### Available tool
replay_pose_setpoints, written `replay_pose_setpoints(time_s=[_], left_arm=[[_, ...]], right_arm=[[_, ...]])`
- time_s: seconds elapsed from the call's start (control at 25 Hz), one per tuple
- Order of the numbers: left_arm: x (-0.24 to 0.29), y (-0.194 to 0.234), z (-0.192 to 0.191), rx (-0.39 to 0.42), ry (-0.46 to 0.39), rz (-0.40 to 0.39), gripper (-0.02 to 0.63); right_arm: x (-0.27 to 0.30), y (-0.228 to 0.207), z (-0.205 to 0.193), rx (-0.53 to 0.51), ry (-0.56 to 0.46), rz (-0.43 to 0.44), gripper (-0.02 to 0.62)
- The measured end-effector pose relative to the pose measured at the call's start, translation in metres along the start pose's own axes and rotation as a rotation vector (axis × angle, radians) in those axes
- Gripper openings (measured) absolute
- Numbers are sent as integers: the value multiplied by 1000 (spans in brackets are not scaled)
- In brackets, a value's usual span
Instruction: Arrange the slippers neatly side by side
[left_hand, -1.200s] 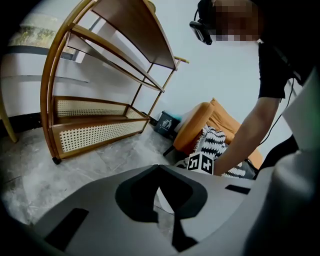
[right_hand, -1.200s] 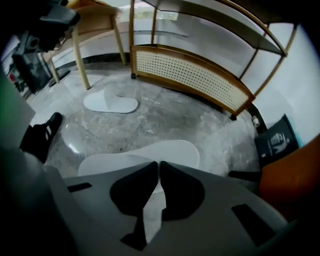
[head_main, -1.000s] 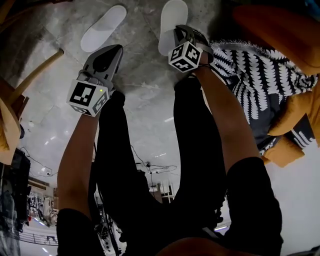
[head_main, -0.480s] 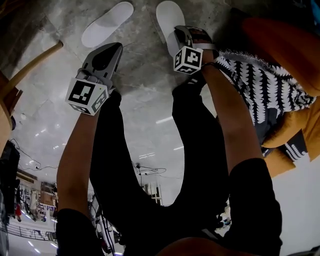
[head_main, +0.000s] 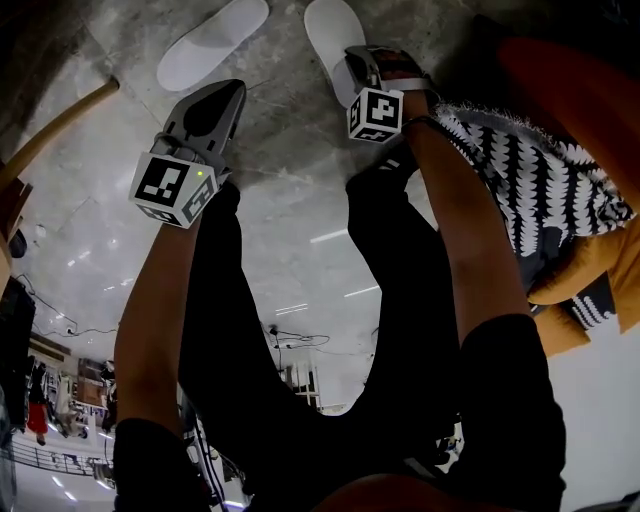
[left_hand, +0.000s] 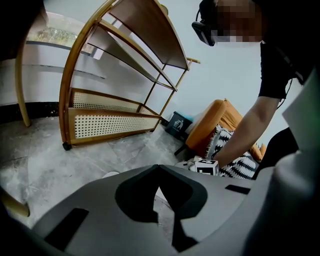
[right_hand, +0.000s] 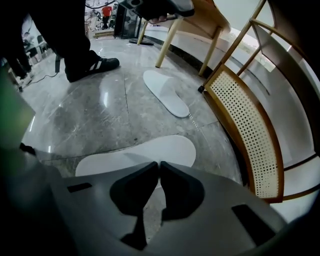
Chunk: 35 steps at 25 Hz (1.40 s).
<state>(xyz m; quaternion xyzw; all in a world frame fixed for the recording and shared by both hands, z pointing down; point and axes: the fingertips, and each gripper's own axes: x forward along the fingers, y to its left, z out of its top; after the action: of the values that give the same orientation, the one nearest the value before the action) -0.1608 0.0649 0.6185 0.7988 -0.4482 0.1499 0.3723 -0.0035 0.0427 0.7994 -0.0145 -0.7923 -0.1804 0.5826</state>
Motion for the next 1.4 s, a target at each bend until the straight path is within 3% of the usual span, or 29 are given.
replay_pose_setpoints(time_s=[0.4, 0.52, 0.8, 0.96, 1.28, 1.4], left_arm=[[-1, -2, -1, -2, -4, -9, 14], [-3, -7, 4, -7, -12, -21, 14], [-5, -25, 20, 20, 27, -44, 14], [-14, -40, 35, 14, 43, -23, 14], [-30, -72, 93, 13, -5, -43, 14], [-40, -79, 110, 23, -33, -51, 14]], right_arm=[[6, 9, -3, 30, 26, 35, 44], [1, 10, -2, 56, 32, 55, 135], [-57, -18, 2, 175, 21, 2, 134], [-118, -50, 34, 334, -100, -48, 113], [-233, -140, 80, 820, -365, -238, 52], [-270, -162, 93, 956, -466, -294, 46]])
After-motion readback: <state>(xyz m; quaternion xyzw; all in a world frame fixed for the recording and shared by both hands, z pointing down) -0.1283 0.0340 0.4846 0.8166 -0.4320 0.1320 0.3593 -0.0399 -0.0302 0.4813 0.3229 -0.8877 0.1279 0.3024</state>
